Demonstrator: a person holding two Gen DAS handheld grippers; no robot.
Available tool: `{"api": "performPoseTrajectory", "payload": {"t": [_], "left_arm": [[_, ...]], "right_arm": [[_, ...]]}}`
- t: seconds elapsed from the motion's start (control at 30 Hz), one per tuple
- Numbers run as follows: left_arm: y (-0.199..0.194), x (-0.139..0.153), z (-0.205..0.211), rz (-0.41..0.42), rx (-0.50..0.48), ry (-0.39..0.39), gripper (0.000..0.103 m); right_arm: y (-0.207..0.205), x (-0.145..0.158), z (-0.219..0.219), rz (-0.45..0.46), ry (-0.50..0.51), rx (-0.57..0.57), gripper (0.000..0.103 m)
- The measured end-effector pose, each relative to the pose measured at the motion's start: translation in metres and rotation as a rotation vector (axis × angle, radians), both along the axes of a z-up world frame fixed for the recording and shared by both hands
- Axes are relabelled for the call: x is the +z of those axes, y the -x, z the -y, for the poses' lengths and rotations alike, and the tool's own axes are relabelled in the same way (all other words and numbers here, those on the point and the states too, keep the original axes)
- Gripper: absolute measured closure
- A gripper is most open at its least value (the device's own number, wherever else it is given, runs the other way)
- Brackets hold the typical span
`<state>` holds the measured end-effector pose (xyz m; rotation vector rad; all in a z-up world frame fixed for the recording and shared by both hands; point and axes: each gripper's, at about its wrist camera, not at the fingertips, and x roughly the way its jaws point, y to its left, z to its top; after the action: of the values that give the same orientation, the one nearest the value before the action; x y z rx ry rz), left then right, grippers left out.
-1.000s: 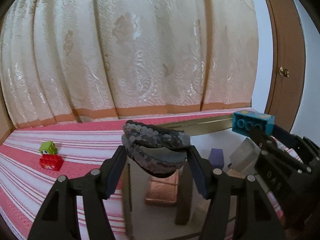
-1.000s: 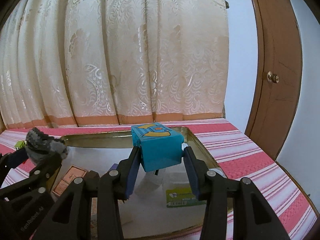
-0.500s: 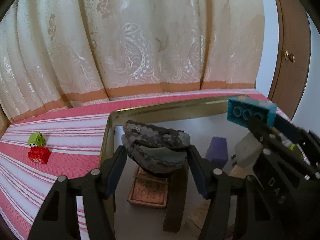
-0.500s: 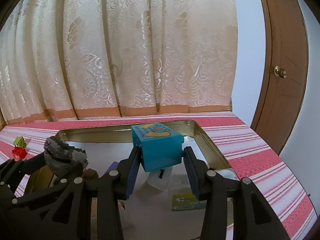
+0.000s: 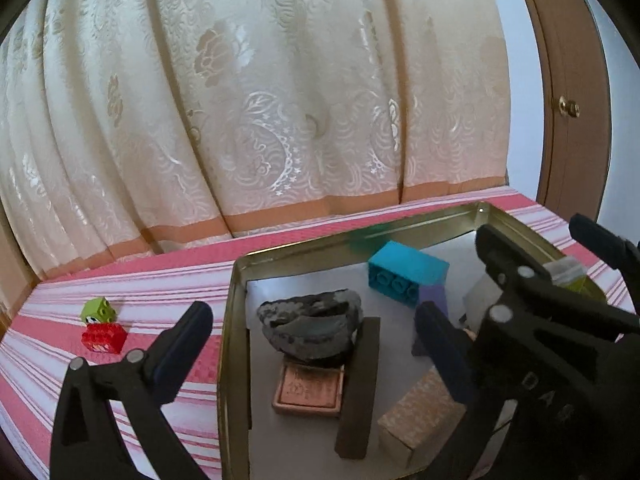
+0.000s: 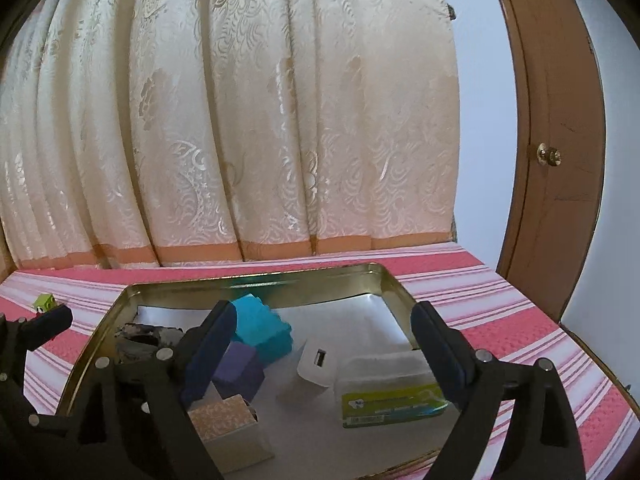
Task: Organize rigid objects
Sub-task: 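Lower both items into the tray and open both tools, then withdraw both tools from the tray toward the red brick and green cube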
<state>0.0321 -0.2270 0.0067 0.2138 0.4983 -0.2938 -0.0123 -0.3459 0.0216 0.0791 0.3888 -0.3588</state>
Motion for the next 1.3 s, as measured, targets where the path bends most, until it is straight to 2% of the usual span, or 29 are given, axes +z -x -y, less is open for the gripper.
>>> {"api": "performPoseTrajectory", "payload": {"t": [0.27,0.5,0.67,0.93,1.3], "left_arm": [[0.0,0.0,-0.012,-0.004,0.014,0.029,0.0],[0.011,0.006,-0.033,0.08,0.045,0.045,0.0],[0.017,0.01,-0.05,0.144,0.068,0.061,0.0],[0.015,0.009,-0.071,0.094,0.066,0.116,0.0],[0.023,0.008,-0.087,0.087,0.056,0.135,0.0]], "right_arm": [[0.003,0.0,0.013,0.026,-0.056,-0.029,0.012],[0.015,0.002,0.024,0.087,-0.104,-0.079,0.012],[0.027,0.005,0.021,0.143,-0.074,-0.123,0.012],[0.037,0.007,0.008,0.148,-0.05,-0.184,0.012],[0.055,0.009,-0.013,0.174,-0.034,-0.205,0.012]]}}
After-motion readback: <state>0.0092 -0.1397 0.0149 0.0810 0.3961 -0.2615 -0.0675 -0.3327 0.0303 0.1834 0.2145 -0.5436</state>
